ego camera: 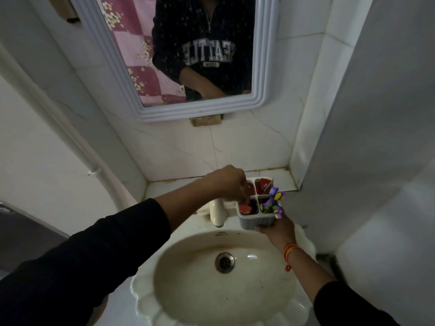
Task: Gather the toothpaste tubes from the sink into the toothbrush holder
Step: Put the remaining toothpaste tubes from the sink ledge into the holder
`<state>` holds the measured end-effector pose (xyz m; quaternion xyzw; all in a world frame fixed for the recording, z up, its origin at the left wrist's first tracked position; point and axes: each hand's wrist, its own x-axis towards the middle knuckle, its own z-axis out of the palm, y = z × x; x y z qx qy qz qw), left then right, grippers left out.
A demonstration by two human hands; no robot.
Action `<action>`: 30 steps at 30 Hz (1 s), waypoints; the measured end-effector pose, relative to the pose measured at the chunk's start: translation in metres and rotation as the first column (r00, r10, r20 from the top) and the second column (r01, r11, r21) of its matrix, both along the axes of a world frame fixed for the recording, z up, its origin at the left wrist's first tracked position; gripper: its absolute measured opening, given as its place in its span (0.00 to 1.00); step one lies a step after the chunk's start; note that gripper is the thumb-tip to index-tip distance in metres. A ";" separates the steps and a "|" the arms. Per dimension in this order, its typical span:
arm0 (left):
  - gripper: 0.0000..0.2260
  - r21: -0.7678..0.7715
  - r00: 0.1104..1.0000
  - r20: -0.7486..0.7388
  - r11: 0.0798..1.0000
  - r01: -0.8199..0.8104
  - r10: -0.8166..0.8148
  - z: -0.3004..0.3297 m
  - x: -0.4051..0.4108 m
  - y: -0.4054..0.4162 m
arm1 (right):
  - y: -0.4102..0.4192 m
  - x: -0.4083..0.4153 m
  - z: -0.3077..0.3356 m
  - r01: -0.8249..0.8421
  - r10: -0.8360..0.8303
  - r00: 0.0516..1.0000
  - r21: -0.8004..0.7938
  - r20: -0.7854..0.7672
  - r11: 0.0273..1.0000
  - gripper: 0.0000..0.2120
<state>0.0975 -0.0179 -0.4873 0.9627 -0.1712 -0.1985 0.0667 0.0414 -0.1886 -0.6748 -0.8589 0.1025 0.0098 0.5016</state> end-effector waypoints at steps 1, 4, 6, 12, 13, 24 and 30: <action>0.13 -0.076 0.999 0.021 0.996 -0.040 0.041 0.002 0.006 0.009 | 0.000 0.000 0.000 0.002 -0.002 1.000 0.011 0.002 1.000 0.32; 0.10 -0.227 0.973 0.135 0.962 -0.155 0.189 -0.005 0.026 0.042 | 0.001 -0.001 0.000 0.007 -0.008 1.000 0.040 0.015 0.999 0.31; 0.10 -0.188 0.949 0.174 0.955 -0.229 0.261 -0.023 0.037 0.067 | 0.001 -0.001 -0.001 0.011 -0.012 1.000 0.055 0.026 0.998 0.31; 0.17 0.229 0.973 -0.003 0.947 -0.225 0.232 -0.101 0.046 0.130 | -0.001 0.003 -0.014 0.017 -0.017 1.000 0.047 0.005 0.999 0.31; 0.19 0.273 0.976 -0.017 0.940 -0.203 0.216 -0.111 0.045 0.135 | -0.002 0.004 -0.016 0.019 -0.019 1.000 0.039 -0.005 0.999 0.31; 0.18 0.318 0.976 0.173 0.930 -0.183 0.133 -0.143 0.036 0.142 | -0.005 0.007 -0.021 0.014 -0.006 0.998 0.147 -0.059 0.989 0.27; 0.12 0.165 0.964 0.173 0.959 -0.229 0.201 -0.105 0.048 0.148 | -0.003 0.006 -0.019 0.015 -0.011 0.999 0.098 -0.043 0.995 0.26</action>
